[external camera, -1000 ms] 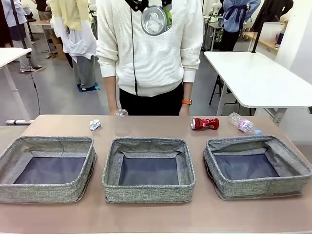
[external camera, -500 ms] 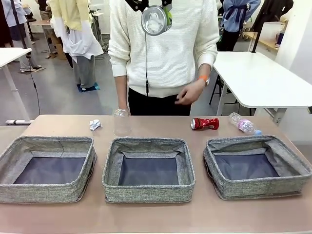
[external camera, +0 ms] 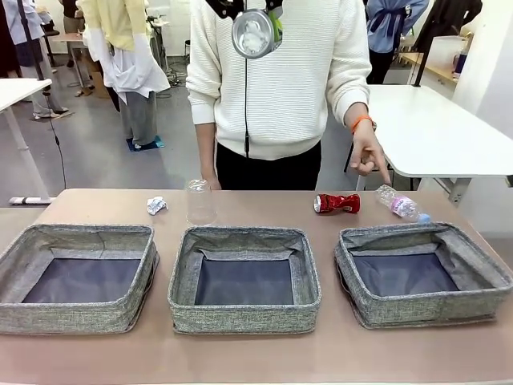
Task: Sort the waste into the appropriate baskets.
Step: Place the picked waste into the Fabric basket indicated by the person.
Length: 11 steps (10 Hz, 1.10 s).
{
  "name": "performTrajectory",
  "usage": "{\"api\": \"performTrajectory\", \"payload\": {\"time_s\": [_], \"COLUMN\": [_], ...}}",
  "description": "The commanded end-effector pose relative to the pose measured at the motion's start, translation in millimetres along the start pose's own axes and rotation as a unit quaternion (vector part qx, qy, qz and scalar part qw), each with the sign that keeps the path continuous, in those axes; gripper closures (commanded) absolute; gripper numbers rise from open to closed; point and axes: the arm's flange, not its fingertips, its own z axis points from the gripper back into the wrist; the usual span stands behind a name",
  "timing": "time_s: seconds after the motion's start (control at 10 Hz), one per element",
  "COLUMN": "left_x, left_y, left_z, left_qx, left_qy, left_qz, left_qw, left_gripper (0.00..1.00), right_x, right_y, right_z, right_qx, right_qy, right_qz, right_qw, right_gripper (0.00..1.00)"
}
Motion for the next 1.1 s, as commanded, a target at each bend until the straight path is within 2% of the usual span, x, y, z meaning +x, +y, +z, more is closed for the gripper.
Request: {"api": "performTrajectory", "payload": {"time_s": [0.0, 0.4, 0.5, 0.6, 0.7, 0.8, 0.9, 1.0], "left_x": [-3.2, 0.0, -13.4, -33.4, -50.9, -66.6, -75.7, -80.3], "left_y": [4.2, 0.0, 1.2, -4.3, -19.7, -47.4, -79.1, -115.0], "left_z": [0.0, 0.0, -29.2, -68.5, -113.2, -163.0, -203.4, -243.7], "left_qx": [-0.002, 0.0, -0.013, -0.053, -0.091, -0.124, -0.156, -0.142], "left_qy": [-0.003, 0.0, -0.01, -0.022, -0.026, -0.014, 0.005, 0.001], "left_qz": [0.002, 0.0, -0.03, -0.055, -0.074, -0.103, -0.132, -0.148], "left_qw": [1.0, 1.0, 0.999, 0.997, 0.993, 0.987, 0.979, 0.979], "left_gripper": [0.71, 0.71, 0.71, 0.71, 0.71, 0.71, 0.71, 0.71], "right_x": [-0.4, -0.4, 0.0, 5.1, 9.1, 2.7, -7.3, -18.2], "right_y": [0.0, 0.0, 0.0, -17.0, -37.2, -52.9, -60.0, -63.7], "right_z": [-0.7, -0.7, 0.0, 49.3, 102.8, 160.0, 199.2, 229.0], "right_qx": [0.005, 0.005, 0.0, -0.029, -0.052, -0.045, -0.029, -0.013], "right_qy": [0.0, 0.0, 0.0, -0.03, -0.093, -0.166, -0.225, -0.276], "right_qz": [0.013, 0.013, 0.0, -0.009, -0.035, -0.061, -0.067, -0.079], "right_qw": [1.0, 1.0, 1.0, 0.999, 0.994, 0.983, 0.972, 0.958], "right_gripper": [0.0, 0.0, 0.0, 0.0, 0.0, 0.0, 0.0, 0.0]}}
